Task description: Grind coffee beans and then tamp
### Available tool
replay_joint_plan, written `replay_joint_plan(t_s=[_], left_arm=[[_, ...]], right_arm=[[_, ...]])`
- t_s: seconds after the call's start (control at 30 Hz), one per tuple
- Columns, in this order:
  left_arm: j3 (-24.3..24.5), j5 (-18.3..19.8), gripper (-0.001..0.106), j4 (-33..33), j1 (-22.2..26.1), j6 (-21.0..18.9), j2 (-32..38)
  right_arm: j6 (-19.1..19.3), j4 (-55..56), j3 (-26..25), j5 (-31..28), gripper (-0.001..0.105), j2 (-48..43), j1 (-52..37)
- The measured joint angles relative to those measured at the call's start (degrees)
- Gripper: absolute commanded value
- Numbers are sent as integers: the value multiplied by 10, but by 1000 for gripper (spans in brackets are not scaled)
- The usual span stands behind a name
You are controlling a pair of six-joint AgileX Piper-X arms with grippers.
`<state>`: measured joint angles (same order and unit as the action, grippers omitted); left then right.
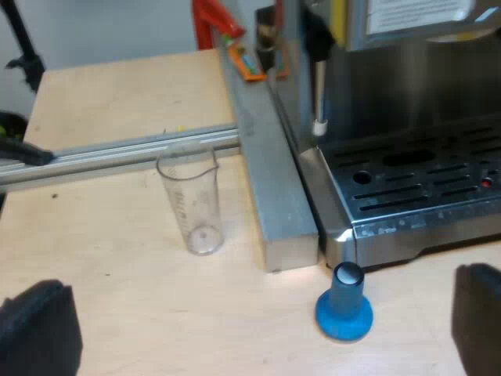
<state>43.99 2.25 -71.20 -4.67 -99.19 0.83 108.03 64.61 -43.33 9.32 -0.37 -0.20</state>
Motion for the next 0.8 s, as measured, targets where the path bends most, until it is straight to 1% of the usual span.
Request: replay_joint_plan(t_s=[0.13, 0.23, 0.33, 0.47, 0.53, 0.57, 0.63, 0.7, 0.8], left_arm=[[-38, 0, 98, 44, 0, -3, 0], [-61, 0, 98, 71, 0, -4, 0], [-74, 0, 98, 93, 0, -7, 0], [-87, 0, 98, 104, 0, -7, -1], [-112, 0, 98, 109, 0, -7, -1], [-116, 0, 98, 109, 0, -7, -1], [-129, -1, 98, 111, 0, -7, -1], [-141, -1, 98, 113, 0, -7, -1], [-145, -1, 98, 117, 0, -7, -1]], right_arm=[[-1, -32, 31, 0, 70, 0, 0], [-1, -37, 47, 0, 70, 0, 0], [-1, -37, 49, 0, 70, 0, 0], [-1, -38, 61, 0, 70, 0, 0], [-1, -39, 63, 0, 70, 0, 0], [-1, -45, 99, 0, 70, 0, 0], [-1, -45, 122, 0, 70, 0, 0], [-1, -45, 130, 0, 70, 0, 0], [-1, -49, 134, 0, 70, 0, 0]])
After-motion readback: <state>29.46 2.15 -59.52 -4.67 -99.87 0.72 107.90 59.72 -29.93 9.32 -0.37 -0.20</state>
